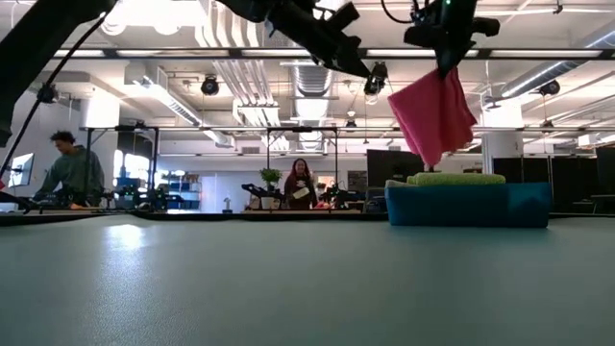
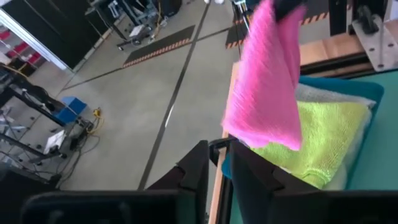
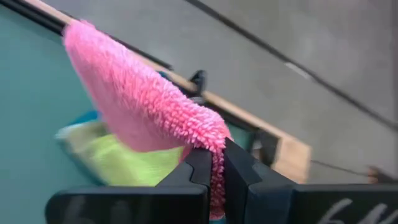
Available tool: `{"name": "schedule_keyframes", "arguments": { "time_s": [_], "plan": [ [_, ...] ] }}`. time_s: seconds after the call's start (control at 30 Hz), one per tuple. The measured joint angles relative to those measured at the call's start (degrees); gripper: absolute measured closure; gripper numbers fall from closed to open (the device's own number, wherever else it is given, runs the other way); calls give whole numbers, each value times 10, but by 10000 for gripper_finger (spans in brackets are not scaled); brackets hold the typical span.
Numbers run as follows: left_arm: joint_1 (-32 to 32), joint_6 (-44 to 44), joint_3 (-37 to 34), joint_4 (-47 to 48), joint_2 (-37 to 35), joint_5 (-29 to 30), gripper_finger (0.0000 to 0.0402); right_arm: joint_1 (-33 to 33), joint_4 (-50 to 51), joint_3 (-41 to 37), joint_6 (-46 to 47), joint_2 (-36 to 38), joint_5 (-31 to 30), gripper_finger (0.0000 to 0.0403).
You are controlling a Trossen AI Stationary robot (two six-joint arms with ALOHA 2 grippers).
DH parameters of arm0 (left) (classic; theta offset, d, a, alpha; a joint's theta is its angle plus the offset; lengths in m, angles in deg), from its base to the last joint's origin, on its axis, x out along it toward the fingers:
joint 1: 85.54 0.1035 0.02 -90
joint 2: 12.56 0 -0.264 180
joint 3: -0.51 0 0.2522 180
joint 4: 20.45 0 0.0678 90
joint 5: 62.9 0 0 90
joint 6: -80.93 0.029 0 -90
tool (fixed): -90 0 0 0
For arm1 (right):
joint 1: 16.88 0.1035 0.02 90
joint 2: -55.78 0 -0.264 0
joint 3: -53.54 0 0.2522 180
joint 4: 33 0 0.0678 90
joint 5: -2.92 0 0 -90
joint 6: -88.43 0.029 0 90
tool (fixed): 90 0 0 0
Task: Fold microfiber towels
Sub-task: Put the folded pink microfiber cloth into the blue bin
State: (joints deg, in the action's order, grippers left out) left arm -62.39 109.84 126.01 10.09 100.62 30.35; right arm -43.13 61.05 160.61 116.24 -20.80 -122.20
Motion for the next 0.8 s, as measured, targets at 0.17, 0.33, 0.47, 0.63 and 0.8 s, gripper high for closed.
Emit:
{"name": "schedule_keyframes", "arguments": {
  "time_s": [0.17, 0.33, 0.47, 0.63, 0.8],
  "plan": [
    [0, -1, -2, 40, -23, 0, 321, 33, 0, 12, 66, 0, 42, 394],
    [0, -1, -9, 122, -45, 14, 313, 84, 5, 13, 134, -1, 67, 394],
    [-3, -1, -28, 141, -72, 16, 313, 125, 5, 13, 183, -2, 73, 394],
    [-5, -1, -61, 160, -99, 15, 313, 161, 5, 12, 243, -2, 94, 394],
    [-7, -1, -108, 157, -129, 16, 313, 189, 5, 11, 297, -9, 99, 394]
  ]
}}
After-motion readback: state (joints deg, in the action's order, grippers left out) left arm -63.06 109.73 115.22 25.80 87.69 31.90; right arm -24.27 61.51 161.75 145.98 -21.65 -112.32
